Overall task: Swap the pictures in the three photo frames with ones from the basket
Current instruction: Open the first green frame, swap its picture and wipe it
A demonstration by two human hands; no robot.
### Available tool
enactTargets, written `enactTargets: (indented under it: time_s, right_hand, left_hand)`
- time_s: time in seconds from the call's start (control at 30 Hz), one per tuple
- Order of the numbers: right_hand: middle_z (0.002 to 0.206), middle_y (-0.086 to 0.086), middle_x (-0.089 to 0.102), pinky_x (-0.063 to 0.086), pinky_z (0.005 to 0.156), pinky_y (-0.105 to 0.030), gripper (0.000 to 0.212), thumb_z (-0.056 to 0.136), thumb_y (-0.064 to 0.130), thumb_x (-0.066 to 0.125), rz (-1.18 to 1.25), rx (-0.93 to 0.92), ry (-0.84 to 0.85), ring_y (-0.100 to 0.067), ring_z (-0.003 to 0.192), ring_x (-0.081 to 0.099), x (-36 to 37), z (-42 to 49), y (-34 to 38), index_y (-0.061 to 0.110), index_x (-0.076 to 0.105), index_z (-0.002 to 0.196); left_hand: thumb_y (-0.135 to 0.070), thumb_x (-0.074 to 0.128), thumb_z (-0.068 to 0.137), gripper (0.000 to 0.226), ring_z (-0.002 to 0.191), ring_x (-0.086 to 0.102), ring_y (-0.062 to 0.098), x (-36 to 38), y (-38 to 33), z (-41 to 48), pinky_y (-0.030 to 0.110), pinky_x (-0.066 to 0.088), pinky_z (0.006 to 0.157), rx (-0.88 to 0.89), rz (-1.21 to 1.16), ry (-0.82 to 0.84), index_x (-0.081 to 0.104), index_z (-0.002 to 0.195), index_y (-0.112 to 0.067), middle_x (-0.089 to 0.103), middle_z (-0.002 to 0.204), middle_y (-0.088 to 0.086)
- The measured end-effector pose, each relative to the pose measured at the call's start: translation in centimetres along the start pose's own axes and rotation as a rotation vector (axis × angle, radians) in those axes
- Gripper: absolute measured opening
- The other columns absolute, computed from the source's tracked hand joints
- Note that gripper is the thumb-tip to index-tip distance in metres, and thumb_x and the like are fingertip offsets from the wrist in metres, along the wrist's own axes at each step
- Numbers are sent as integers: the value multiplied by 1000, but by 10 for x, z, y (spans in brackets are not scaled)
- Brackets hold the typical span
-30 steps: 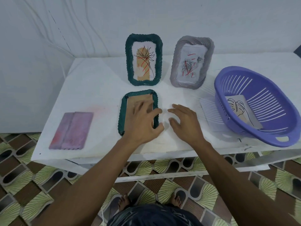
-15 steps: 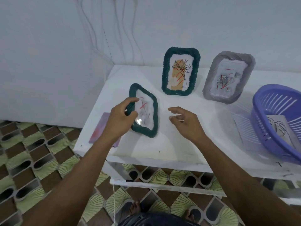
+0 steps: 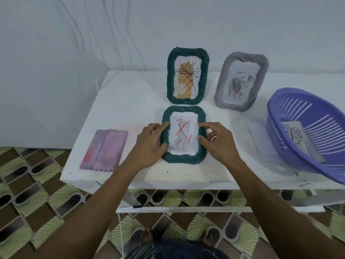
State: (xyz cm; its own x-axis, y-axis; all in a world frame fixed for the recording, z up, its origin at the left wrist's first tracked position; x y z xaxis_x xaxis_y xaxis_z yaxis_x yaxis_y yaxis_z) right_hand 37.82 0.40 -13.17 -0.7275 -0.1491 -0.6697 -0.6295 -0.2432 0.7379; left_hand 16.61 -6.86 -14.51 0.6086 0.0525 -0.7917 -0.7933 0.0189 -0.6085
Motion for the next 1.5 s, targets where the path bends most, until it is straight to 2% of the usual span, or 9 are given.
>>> enactTargets:
  time_s: [0.07,0.17,0.3,0.6,0.87,1.1,1.23,1.33,1.5]
  right_hand:
    - [120,5,62,47,91,-26,36,85,31,71,-60,-44,4,-14,98,55,2,-4,-7,28,63,120]
    - [123,3,64,40,99,-50,35,84,35,71,-132,-84,-38,-22,117,47,2,-7,-12,28,66,118]
    - [139,4,54,28,101,-42,36,85,40,69,-192,-54,-45,-21,130,37,5,-5,-17,31,66,119]
    - [133,8,59,24,93,-33,33,84,37,70,-195,-91,-74,-18,125,45,7,-5,-18,31,68,117]
    - [134,8,58,27,97,-37,32,87,39,67,-210,-76,-91,-18,126,45,7,-5,-18,30,67,117]
    - [131,5,61,33,99,-44,31,85,36,69,-177,-109,-118,-21,124,48,6,-6,-18,29,68,115]
    - [131,6,61,32,99,-41,30,85,36,69,-173,-113,-122,-20,123,48,6,-7,-20,29,68,115]
    - [131,7,60,29,95,-36,28,86,36,69,-183,-119,-110,-20,123,48,7,-6,-21,32,68,113]
    - [130,7,61,29,92,-34,29,83,36,71,-191,-123,-104,-19,121,49,7,-5,-23,33,70,112]
  left_hand:
    - [-44,38,84,64,123,37,20,2,1,-2,44,32,106,41,67,-31,44,142,-19,45,135,4]
    - [-45,35,84,62,119,43,25,5,1,-5,47,36,100,104,131,-70,54,134,-14,51,130,6]
    - [-45,40,85,58,120,44,23,6,3,-8,43,34,101,104,129,-94,57,131,-15,53,129,4]
    - [-50,40,87,60,125,43,23,-14,11,-10,46,36,105,105,224,-62,55,133,-16,53,132,3]
    - [-49,43,84,56,126,46,31,-76,85,-48,49,32,105,-134,409,-208,60,126,-17,55,135,8]
    - [-34,39,89,50,123,53,30,-72,88,-53,38,35,108,-89,262,-256,65,123,-9,60,132,11]
    - [-21,48,90,39,124,51,14,-69,68,-46,25,36,107,-55,8,-337,66,124,-14,58,129,-3]
    - [-13,53,91,37,123,48,8,-49,26,-17,14,31,108,61,-69,-306,64,126,-14,57,131,-3]
    - [-21,54,93,35,132,43,20,5,-17,48,27,29,112,164,60,-96,63,127,-13,54,139,5]
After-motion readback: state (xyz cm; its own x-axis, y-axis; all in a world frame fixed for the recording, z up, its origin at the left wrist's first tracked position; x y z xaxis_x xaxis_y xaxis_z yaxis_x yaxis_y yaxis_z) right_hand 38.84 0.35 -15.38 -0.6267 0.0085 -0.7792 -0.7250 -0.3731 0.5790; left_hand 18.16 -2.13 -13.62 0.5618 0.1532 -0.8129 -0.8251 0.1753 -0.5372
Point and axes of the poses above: each hand's wrist, its own z-axis towards the middle knuckle, its own x-axis out of the palm, y = z × x, the point moved 7 cm from there along z, towards the middle knuckle
